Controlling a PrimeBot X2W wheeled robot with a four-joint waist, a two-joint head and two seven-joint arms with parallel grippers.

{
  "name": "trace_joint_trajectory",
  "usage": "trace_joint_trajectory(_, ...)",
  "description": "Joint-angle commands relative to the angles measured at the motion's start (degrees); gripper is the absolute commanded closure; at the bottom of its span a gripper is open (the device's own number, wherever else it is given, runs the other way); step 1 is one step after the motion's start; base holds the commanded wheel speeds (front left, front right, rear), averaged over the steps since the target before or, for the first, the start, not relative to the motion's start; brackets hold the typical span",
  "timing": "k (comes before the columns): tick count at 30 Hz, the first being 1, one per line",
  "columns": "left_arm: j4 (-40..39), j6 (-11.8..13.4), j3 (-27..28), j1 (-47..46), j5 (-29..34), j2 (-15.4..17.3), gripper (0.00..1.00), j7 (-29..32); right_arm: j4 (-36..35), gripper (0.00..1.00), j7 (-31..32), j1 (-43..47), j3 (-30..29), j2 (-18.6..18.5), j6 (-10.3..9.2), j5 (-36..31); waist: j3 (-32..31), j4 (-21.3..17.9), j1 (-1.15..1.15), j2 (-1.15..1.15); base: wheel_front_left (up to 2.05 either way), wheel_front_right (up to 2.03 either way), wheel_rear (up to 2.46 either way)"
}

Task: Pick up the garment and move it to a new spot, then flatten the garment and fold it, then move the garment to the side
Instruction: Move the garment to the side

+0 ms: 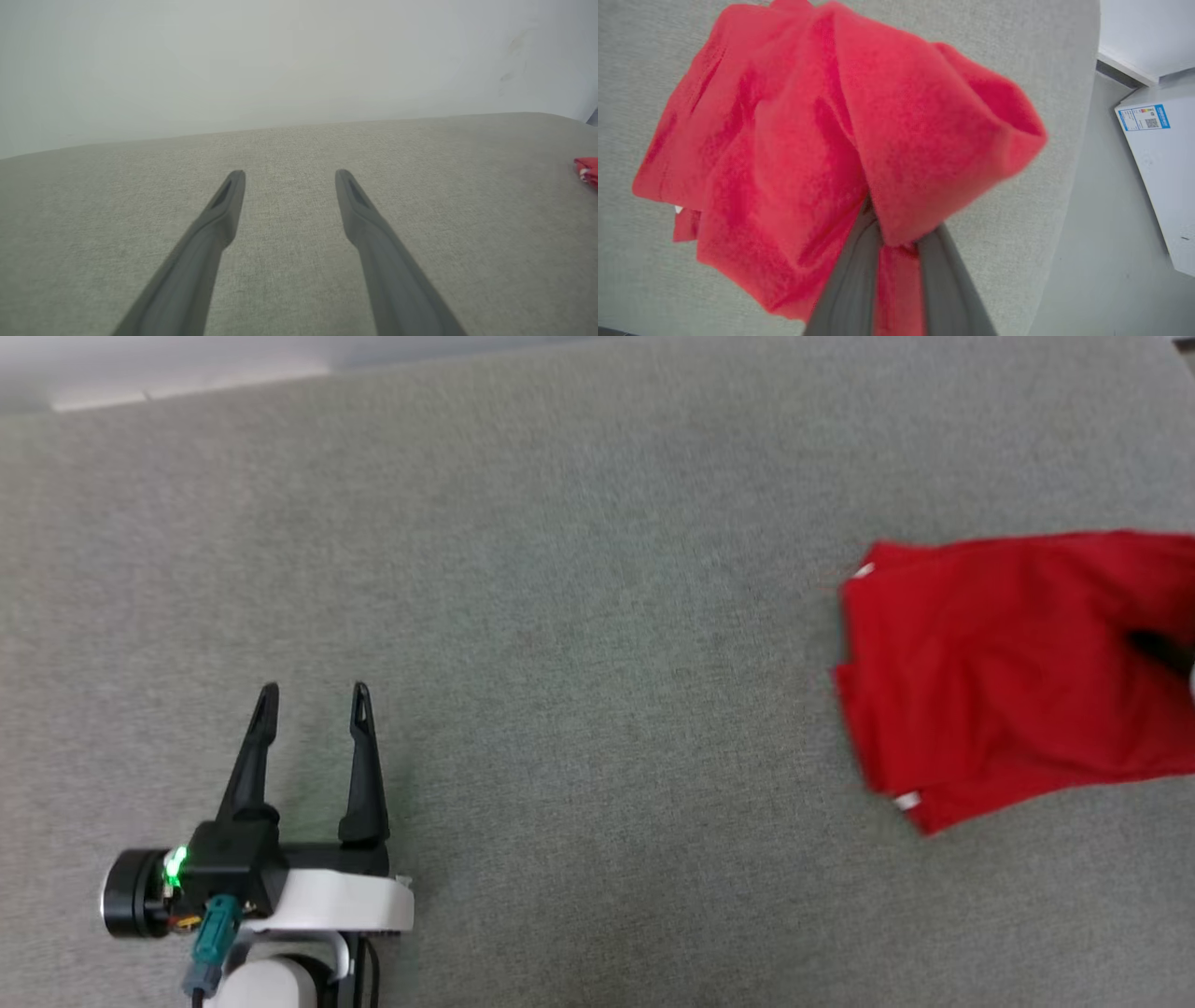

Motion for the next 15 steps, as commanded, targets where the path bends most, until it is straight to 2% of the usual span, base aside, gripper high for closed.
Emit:
trace_joint_trajectory(1,-0.39,-0.31,0.28,-1.19,0.41,0.42,0.0,-0.13,1.49,1.0,-0.6,-1.57,-0.87,-0.33,-0.02,-1.08,3.03,-0.58,0.0,0.0,0.0,0.0,0.0)
trace_joint_trajectory(9,-2.06,-1.25,0.48,-3.83,1.2,0.94,0.0,-0.13,12.41,1.0,-1.48,-5.61,-7.41,-1.37,-0.04,-8.21,9.8,0.14,0.0,0.0,0.0,0.0,0.0)
trace_joint_trajectory(15,-3.01,-1.67,0.48,-5.34,1.33,1.09,0.0,-0.13,20.29,1.0,-2.68,-7.71,-14.5,-0.5,-0.04,-12.5,12.99,1.13,0.0,0.0,0.0,0.0,0.0)
